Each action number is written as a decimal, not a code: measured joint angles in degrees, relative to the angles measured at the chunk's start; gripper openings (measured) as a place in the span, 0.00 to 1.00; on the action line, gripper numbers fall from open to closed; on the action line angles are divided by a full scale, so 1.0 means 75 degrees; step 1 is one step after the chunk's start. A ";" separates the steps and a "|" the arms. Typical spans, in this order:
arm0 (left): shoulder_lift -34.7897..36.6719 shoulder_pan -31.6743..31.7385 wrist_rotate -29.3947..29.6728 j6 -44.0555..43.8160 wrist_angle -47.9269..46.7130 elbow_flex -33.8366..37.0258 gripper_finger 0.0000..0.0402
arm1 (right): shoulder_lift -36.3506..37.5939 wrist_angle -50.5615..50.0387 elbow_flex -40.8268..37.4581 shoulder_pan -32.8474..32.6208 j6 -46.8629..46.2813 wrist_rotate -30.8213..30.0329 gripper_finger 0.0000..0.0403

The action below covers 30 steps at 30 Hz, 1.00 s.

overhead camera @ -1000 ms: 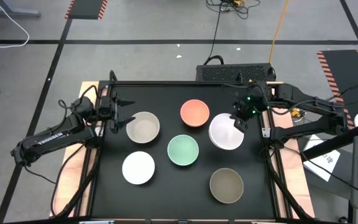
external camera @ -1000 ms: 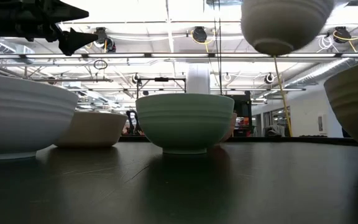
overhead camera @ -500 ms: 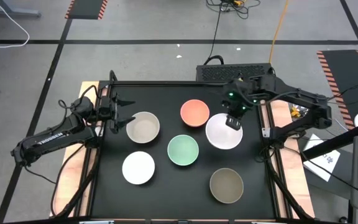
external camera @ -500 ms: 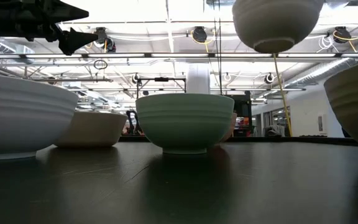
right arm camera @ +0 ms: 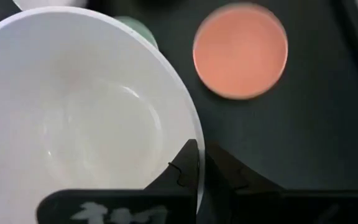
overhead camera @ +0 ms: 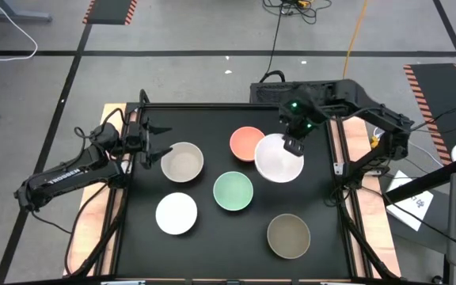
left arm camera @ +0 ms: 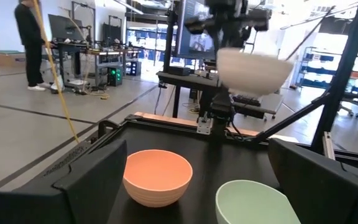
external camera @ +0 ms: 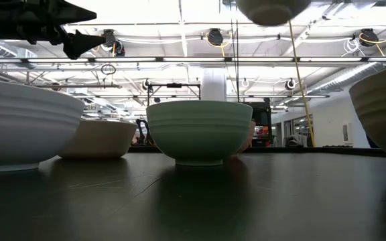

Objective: Nest bowls inside each other
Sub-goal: Stack the right white bowl on the green bowl

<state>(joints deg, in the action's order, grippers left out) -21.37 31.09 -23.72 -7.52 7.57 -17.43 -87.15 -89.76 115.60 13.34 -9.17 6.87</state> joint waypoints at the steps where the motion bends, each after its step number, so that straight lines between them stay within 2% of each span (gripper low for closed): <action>1: 0.0000 0.0000 0.0036 -0.0001 0.0001 0.0000 0.98 | 0.0007 -0.0017 0.0120 0.0002 0.0004 0.0193 0.00; 4: 0.0000 0.0000 0.0037 -0.0026 0.0004 0.0000 0.98 | 0.0092 -0.0039 0.0258 0.0000 0.0084 0.0471 0.00; 15: 0.0000 0.0000 0.0037 -0.0100 0.0001 0.0000 0.98 | 0.0020 -0.0040 0.0255 -0.0003 0.0075 0.0479 0.00; 30: 0.0002 -0.0003 -0.0021 -0.0032 0.0000 0.0000 0.98 | -0.1460 0.0491 0.0250 -0.0019 0.0780 0.0522 0.00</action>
<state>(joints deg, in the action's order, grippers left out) -21.35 31.07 -23.88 -7.77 7.56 -17.43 -98.10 -86.08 117.47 13.20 -3.32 10.78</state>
